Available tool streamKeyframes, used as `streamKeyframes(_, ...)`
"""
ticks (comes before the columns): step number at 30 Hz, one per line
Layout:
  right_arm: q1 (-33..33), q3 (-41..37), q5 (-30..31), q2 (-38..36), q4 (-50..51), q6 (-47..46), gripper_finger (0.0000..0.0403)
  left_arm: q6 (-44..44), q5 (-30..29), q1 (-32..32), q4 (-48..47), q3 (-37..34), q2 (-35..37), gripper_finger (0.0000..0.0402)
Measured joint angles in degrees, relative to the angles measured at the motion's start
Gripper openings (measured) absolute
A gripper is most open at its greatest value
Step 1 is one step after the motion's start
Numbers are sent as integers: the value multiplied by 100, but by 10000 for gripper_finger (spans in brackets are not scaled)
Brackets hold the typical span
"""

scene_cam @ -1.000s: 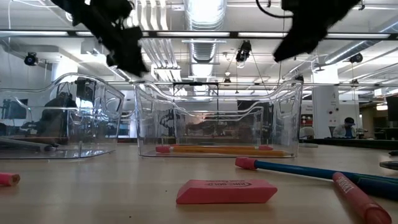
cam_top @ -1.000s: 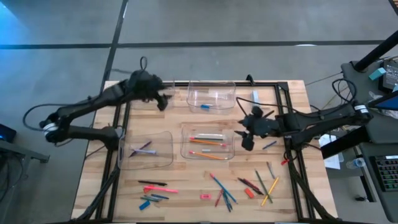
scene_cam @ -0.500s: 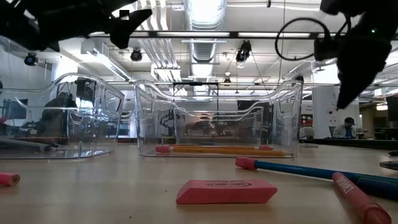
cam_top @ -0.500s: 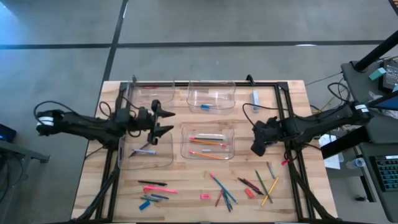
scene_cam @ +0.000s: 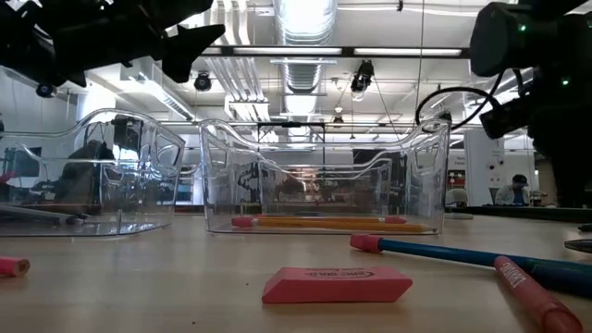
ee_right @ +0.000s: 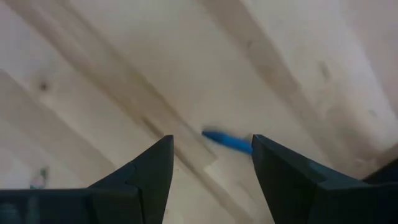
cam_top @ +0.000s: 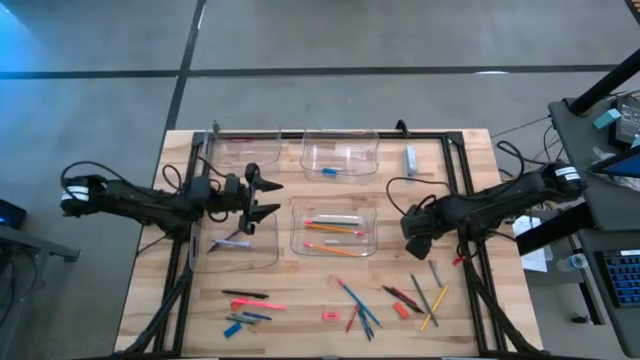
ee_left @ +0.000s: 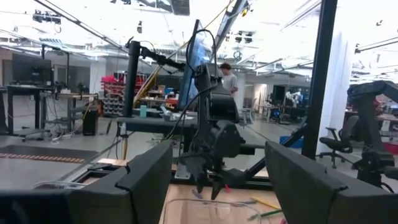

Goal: Sort crayons/erasers/pens/pencils in bins
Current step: Put the top blue crayon into the top left transparent bin

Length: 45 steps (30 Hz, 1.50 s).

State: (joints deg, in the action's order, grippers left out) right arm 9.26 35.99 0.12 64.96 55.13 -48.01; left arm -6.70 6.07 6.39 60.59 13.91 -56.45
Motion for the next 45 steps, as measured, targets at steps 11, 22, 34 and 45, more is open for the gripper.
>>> streamKeyframes(11, -98, 0, -37, 525, 398, 859, 205, -40, 7, 0, -8, 0, -30, 240)
streamKeyframes(22, -648, -89, -117, 1597, 329, 1774, 199, -81, 30, -4, -7, 7, -39, 240)
streamKeyframes(34, -916, -114, -486, 1803, 62, 2183, 111, -175, 33, -4, 4, 15, -76, 240)
streamKeyframes(45, -914, -109, -395, 1554, 13, 2056, 17, -203, 26, -9, 30, 121, -246, 240)
